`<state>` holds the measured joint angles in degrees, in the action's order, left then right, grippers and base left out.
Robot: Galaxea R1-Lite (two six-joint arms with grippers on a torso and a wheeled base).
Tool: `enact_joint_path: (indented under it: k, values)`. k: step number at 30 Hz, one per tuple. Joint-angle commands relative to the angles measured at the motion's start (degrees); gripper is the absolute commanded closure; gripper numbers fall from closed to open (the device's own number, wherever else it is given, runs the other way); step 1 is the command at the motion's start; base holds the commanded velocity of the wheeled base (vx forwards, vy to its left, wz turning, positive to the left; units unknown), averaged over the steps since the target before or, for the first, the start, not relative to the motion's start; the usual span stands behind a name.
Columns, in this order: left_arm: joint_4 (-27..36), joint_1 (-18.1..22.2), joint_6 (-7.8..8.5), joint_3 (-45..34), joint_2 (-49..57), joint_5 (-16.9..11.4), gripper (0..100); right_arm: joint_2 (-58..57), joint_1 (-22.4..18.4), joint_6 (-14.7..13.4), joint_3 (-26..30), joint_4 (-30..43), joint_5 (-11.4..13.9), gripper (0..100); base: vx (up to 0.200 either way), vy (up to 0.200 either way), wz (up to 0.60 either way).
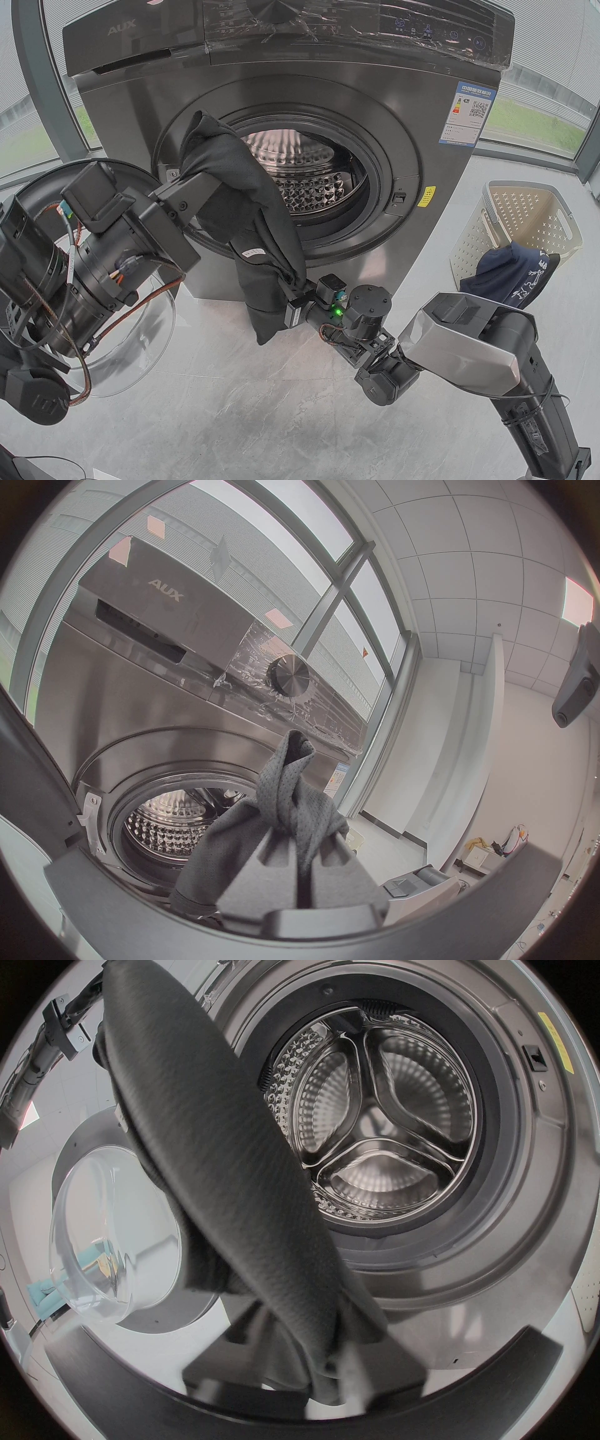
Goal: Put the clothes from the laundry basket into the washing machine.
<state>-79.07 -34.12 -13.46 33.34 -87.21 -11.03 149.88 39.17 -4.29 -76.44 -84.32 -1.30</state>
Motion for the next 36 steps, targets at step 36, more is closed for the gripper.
enact_joint_path:
  k: [36]
  values:
    - [-9.88,10.48,5.02,-14.71,-23.35,-0.13,100,-24.64,-2.69,-3.71,12.89,-0.40,-4.14,100,0.000,0.000,0.00]
